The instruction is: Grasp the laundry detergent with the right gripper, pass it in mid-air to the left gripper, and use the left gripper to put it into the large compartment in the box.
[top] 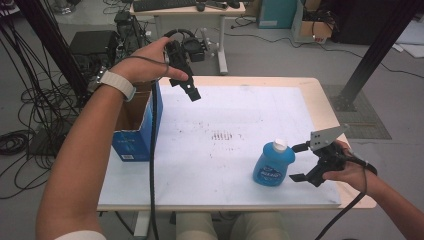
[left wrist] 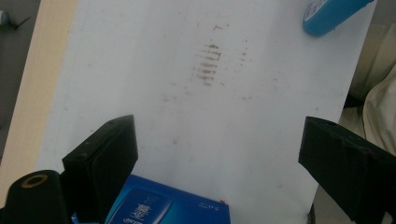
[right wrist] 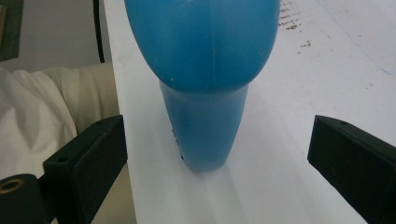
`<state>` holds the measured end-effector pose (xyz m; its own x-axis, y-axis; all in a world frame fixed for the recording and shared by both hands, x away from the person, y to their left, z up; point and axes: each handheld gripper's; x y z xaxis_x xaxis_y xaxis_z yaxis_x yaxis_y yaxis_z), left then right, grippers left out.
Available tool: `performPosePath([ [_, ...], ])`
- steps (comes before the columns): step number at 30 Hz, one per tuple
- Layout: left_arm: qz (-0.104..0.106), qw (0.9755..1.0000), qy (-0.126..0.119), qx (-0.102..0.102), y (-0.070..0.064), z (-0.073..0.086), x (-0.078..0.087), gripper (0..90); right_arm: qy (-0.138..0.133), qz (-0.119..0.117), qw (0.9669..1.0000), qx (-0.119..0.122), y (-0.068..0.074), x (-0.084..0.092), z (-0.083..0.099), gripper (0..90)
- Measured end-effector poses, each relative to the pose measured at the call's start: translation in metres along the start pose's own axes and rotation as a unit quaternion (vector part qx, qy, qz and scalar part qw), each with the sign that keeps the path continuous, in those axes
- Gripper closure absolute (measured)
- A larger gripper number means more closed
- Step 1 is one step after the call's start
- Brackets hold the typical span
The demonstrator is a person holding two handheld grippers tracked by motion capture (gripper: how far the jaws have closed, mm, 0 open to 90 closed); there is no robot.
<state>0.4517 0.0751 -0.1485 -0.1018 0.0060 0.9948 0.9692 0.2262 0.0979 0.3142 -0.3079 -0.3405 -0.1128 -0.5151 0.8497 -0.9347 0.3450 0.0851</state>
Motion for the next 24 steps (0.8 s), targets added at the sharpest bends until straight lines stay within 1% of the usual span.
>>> performPosePath([
  [1, 0.001, 1.0000, 0.000, 0.002, -0.0002, 0.0001, 0.0000, 12.0, 0.001, 0.000, 1.0000, -0.002, 0.0002, 0.0000, 0.0003, 4.7],
  [2, 0.001, 1.0000, 0.001, 0.002, -0.0001, 0.0002, 0.0000, 12.1, -0.004, 0.001, 1.0000, 0.006, -0.0011, -0.0010, 0.0002, 4.6],
  [4, 0.001, 1.0000, 0.000, 0.002, -0.0002, 0.0003, 0.0001, 12.0, -0.003, 0.001, 1.0000, 0.003, -0.0007, -0.0008, 0.0004, 4.7],
  [8, 0.000, 1.0000, 0.000, 0.003, -0.0003, 0.0005, -0.0001, 12.1, -0.006, 0.001, 1.0000, 0.004, -0.0008, -0.0012, 0.0004, 4.7],
  [9, 0.000, 1.0000, 0.000, 0.001, -0.0002, 0.0004, -0.0002, 12.0, -0.017, 0.000, 0.9996, 0.024, -0.0037, -0.0035, -0.0004, 4.7],
  [11, 0.001, 1.0000, 0.001, 0.002, -0.0004, 0.0004, -0.0006, 12.1, -0.007, -0.002, 0.9999, 0.010, -0.0014, -0.0019, 0.0002, 4.6],
  [12, 0.002, 1.0000, 0.002, 0.001, -0.0001, 0.0003, -0.0004, 12.1, -0.007, -0.002, 0.9999, 0.009, -0.0013, -0.0019, 0.0002, 4.7],
  [13, 0.002, 1.0000, 0.002, 0.002, -0.0003, 0.0002, -0.0006, 12.0, -0.006, 0.000, 1.0000, 0.001, -0.0002, -0.0012, 0.0005, 4.7],
  [19, 0.002, 1.0000, 0.003, 0.001, -0.0003, -0.0002, -0.0005, 12.1, -0.006, 0.001, 1.0000, 0.005, -0.0004, -0.0011, 0.0005, 4.7],
  [20, 0.003, 1.0000, 0.002, 0.003, -0.0005, -0.0002, -0.0006, 12.0, -0.003, 0.000, 1.0000, 0.000, 0.0004, -0.0005, 0.0007, 4.7],
  [21, 0.002, 1.0000, 0.003, 0.002, -0.0003, -0.0002, -0.0004, 12.1, -0.007, 0.002, 1.0000, 0.006, -0.0006, -0.0009, 0.0006, 4.7],
  [23, 0.003, 1.0000, 0.002, 0.003, -0.0005, -0.0001, -0.0006, 12.0, -0.008, 0.002, 1.0000, 0.004, -0.0003, -0.0002, 0.0006, 4.7],
  [24, 0.002, 1.0000, 0.003, 0.002, -0.0004, -0.0001, -0.0005, 12.1, -0.008, 0.003, 0.9999, 0.006, -0.0006, -0.0003, 0.0006, 4.7],
])
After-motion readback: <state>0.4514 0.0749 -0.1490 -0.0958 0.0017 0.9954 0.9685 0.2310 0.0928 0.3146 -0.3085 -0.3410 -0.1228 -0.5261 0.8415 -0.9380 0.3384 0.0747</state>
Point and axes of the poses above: each handheld gripper's, and its own axes: x roughly backward along the jaws, z roughly out of its underside, y roughly to its left, and after that the axes turned 12 degrees about y, right-handed
